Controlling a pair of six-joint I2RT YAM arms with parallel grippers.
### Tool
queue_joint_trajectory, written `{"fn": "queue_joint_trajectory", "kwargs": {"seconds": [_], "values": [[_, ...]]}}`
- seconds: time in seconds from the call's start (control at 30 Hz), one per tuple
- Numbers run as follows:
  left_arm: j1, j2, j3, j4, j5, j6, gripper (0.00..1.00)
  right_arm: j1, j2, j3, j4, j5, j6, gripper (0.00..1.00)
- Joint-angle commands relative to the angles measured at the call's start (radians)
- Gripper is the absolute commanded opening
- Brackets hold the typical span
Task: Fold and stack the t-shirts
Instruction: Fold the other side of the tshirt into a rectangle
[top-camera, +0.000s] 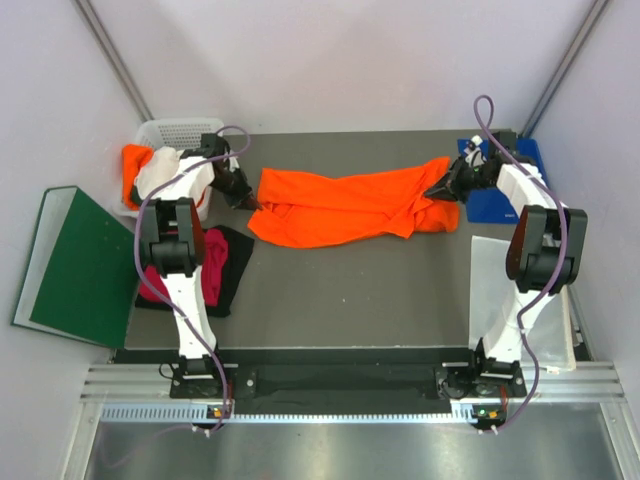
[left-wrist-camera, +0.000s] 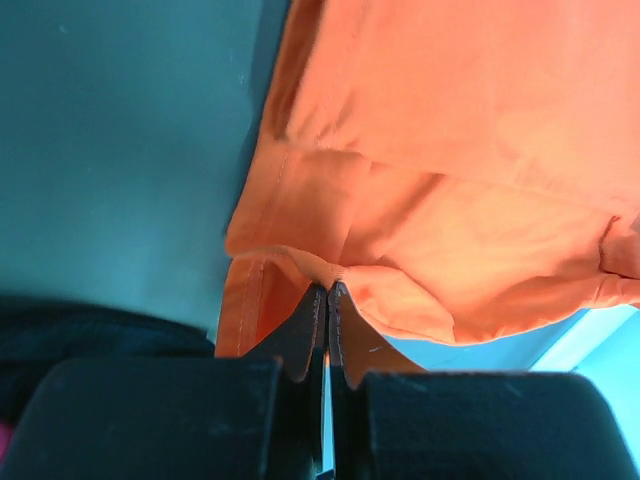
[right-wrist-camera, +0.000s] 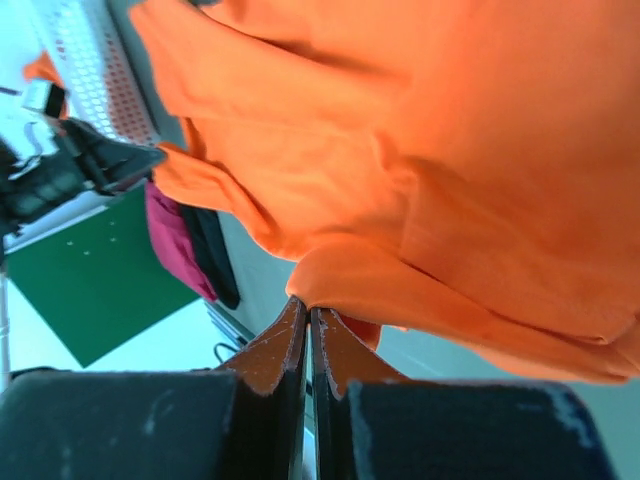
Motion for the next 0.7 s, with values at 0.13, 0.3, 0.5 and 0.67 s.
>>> {"fn": "queue_joint_trajectory", "kwargs": {"seconds": [0.13,0.3,0.5,0.67], "values": [[0.032,0.033,0.068,0.031,0.103,-0.065,0.00,-0.013,0.044,0.082,0.184,-0.105,0.135,0.00],[0.054,0.053,0.068,0.066,0.135,-0.095,0.00,-0.023,0.074,0.061,0.299,-0.124,0.215,0.00],[0.067,0.091,0.109,0.073,0.146,-0.113,0.00,-0.032,0.152,0.082,0.432,-0.131,0.310,0.00],[0.077,0.125,0.127,0.070,0.134,-0.131,0.00,-0.049,0.205,0.140,0.472,-0.131,0.367,0.00]]}}
